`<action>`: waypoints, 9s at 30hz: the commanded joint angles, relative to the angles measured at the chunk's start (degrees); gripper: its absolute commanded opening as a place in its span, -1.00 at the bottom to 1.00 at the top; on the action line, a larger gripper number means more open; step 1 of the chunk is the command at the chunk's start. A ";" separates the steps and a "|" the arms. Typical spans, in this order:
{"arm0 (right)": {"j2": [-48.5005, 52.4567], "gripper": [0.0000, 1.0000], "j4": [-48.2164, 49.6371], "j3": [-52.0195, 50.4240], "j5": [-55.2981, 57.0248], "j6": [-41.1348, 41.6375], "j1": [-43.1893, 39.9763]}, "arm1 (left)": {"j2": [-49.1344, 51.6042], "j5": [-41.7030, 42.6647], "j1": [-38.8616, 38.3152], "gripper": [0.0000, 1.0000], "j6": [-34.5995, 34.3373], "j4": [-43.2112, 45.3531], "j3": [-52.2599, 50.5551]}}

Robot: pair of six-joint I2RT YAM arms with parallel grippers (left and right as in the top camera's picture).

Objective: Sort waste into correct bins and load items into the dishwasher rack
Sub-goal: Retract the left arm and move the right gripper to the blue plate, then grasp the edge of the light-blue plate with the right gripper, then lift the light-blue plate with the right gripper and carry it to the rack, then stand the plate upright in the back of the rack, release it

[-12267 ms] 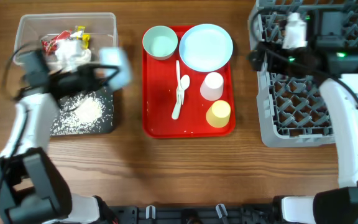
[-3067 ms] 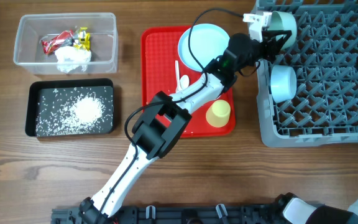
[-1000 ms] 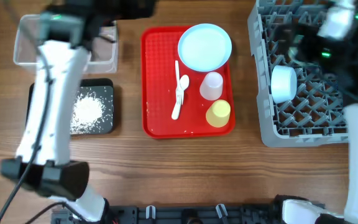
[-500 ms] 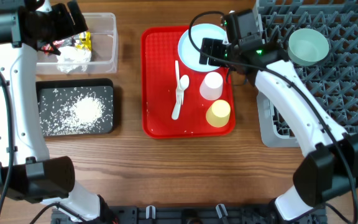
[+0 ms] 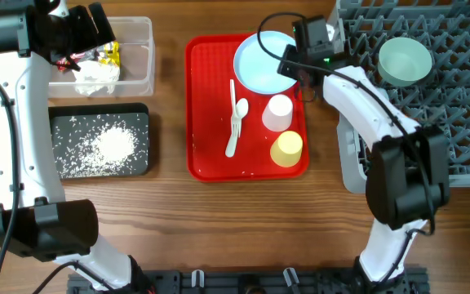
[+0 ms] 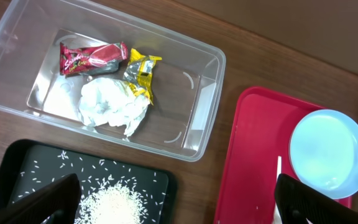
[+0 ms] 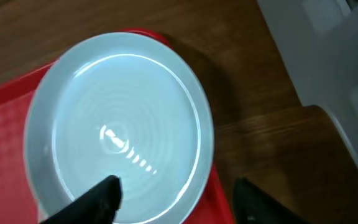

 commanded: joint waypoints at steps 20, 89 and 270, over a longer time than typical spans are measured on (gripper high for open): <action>5.44 -0.28 -2.49 0.81 -2.84 2.62 -0.17 | 0.55 -0.55 0.33 1.00 1.09 0.02 -0.37; -18.14 -0.91 13.60 9.53 43.17 -46.45 -24.20 | 0.55 -0.52 0.33 1.00 1.09 0.02 -0.37; 5.44 -0.87 32.44 0.79 55.25 -90.36 -5.53 | 0.55 -0.52 0.33 1.00 1.09 0.02 -0.37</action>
